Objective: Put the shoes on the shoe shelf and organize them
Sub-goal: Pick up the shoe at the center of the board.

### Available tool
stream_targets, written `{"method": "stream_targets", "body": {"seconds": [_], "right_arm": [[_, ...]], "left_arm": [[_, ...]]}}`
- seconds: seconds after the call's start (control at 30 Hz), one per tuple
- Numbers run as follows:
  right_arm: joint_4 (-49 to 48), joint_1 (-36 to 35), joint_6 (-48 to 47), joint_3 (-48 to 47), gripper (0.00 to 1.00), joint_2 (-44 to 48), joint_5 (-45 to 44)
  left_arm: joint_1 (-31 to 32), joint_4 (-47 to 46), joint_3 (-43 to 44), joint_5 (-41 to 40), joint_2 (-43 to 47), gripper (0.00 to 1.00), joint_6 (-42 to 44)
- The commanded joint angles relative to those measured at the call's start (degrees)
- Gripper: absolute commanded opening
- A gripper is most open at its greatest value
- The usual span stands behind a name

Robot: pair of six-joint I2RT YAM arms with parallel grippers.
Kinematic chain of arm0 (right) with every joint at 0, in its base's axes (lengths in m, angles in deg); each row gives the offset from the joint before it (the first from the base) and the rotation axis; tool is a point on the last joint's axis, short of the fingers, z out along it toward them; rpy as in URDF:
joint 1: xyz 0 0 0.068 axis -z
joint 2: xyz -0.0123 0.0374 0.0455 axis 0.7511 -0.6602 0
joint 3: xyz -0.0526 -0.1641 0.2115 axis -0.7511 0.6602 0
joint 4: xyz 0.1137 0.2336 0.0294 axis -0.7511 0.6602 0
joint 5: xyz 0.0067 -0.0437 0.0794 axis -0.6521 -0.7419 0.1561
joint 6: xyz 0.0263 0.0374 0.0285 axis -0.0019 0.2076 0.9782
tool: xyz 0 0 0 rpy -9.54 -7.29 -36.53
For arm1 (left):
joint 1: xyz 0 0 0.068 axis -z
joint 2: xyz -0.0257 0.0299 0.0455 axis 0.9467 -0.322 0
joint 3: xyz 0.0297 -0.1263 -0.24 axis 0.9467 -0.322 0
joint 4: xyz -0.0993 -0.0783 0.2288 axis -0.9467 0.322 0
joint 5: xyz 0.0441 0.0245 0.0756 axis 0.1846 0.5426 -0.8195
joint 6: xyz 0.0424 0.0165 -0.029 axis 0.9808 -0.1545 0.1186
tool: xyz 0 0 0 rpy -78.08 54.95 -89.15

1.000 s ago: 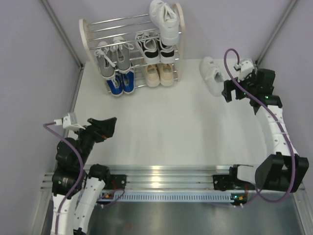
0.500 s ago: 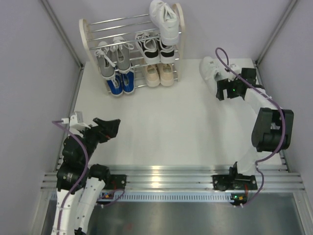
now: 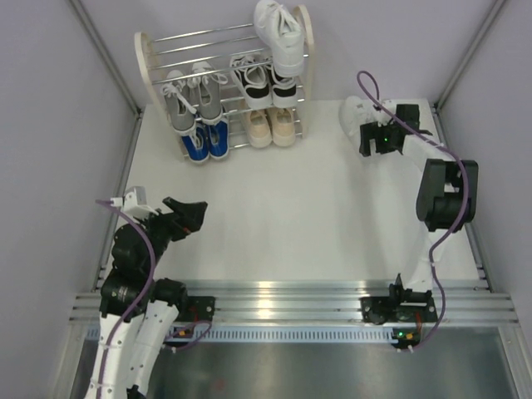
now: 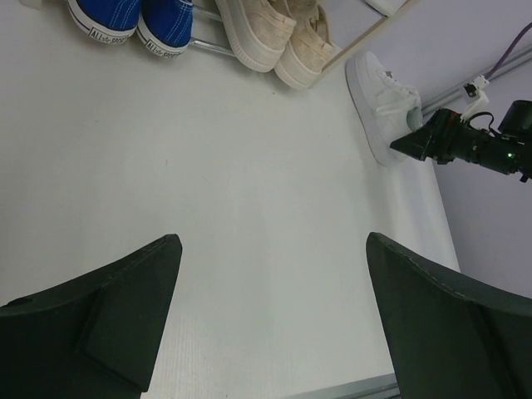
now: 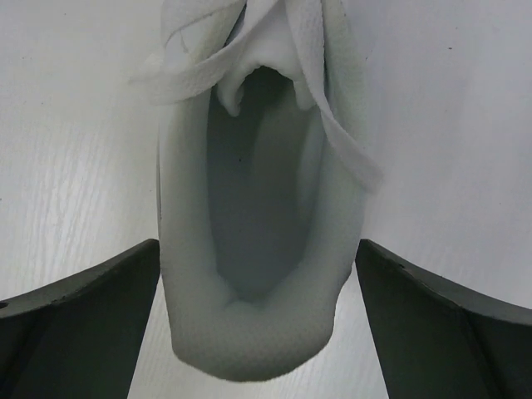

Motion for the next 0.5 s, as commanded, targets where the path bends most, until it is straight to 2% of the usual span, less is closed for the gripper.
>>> {"method": "stream_targets", "body": {"seconds": [0.0, 0.3, 0.47], "right_arm": [[-2.27, -0.74, 1.92, -4.4, 0.99, -2.1, -0.54], [-3.06, -1.71, 0.43, -8.18, 0.99, -6.41, -2.22], [-2.09, -3.91, -0.28, -8.0, 0.94, -7.64, -2.83]], "left_arm": [[0.07, -4.32, -0.28, -0.19, -1.01, 0.98, 0.2], [-0.02, -5.81, -1.51, 0.6, -1.54, 0.98, -1.56], [-0.02, -6.16, -1.77, 0.86, -1.54, 0.98, -2.0]]}}
